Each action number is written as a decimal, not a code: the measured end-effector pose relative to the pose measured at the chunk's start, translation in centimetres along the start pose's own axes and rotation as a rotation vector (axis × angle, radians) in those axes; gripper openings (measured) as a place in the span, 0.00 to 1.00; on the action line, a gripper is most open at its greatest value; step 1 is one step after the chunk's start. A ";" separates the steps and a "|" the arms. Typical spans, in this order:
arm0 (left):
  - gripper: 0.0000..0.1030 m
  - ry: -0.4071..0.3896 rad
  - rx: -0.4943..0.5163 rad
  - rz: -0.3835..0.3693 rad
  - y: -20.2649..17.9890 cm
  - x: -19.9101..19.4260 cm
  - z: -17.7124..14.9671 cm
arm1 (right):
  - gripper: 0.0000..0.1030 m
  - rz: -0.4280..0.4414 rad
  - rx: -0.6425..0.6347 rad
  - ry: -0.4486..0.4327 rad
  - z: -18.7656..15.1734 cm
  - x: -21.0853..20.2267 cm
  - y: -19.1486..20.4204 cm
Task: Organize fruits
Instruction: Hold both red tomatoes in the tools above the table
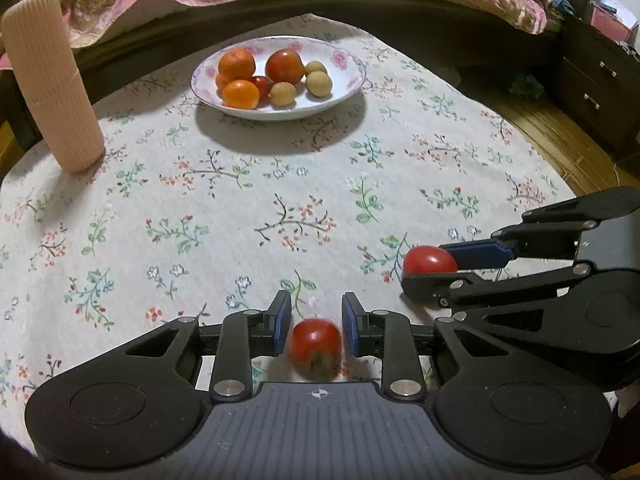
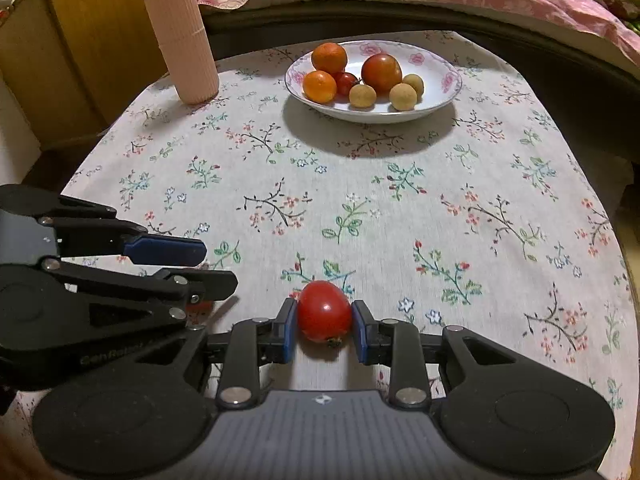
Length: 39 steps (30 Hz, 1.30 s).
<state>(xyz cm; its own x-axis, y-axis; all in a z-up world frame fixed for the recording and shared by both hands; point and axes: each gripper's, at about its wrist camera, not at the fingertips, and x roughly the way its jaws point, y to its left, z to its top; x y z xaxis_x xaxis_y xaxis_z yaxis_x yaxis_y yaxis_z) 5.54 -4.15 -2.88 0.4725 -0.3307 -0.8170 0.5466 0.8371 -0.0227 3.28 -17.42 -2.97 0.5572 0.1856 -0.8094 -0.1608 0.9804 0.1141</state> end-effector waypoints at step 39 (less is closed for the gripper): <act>0.41 -0.025 0.032 0.073 -0.7 -0.9 -3.1 | 0.31 -0.031 -0.070 -0.009 -1.0 -0.4 1.0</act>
<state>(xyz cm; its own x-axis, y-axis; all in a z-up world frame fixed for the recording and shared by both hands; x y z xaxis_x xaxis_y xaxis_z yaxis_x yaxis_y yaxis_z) 2.55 -3.04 -3.90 0.5284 -0.2803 -0.8014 0.5317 0.8452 0.0550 2.05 -16.57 -3.07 0.5697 0.1561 -0.8069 -0.1999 0.9786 0.0482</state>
